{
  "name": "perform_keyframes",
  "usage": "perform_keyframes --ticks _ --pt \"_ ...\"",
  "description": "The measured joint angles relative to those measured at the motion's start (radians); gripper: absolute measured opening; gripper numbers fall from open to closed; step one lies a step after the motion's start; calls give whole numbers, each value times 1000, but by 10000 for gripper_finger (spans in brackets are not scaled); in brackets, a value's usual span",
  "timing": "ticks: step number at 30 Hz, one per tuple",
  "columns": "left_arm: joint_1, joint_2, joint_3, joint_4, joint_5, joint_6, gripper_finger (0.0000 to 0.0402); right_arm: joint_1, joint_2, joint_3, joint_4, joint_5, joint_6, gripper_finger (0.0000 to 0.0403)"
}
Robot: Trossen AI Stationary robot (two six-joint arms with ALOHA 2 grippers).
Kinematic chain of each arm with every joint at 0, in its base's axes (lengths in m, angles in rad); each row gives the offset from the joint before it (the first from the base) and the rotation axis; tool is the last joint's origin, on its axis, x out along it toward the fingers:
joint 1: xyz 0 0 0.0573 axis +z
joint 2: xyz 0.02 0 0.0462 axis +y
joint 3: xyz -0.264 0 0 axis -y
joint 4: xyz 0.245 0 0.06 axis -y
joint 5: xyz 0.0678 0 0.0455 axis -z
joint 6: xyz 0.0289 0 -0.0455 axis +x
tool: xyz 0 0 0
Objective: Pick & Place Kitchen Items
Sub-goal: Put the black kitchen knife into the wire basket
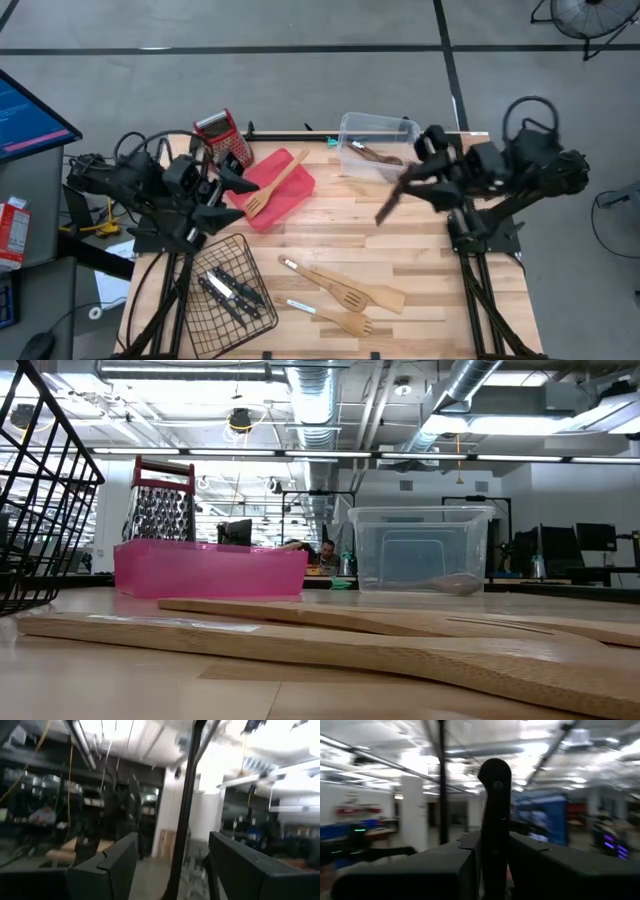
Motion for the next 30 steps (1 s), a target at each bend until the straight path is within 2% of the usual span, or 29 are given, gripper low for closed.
perform_keyframes --ticks 4,9,14,19,25,30 --pt "0 -1 0 -98 -19 -4 227 -28 45 0 0 78 32 66" --pt "-3 19 0 -205 -26 -32 227 -56 116 0 -3 99 101 66" --pt "-3 68 0 -209 -25 -35 227 -64 168 0 -31 111 203 66" --pt "-2 115 0 -209 -10 -21 227 -38 182 0 -123 199 286 65" --pt "-2 147 0 -198 -33 -70 243 16 133 -1 -260 280 312 66" --pt "0 187 0 -95 -41 -80 260 86 94 -1 -345 358 324 66"
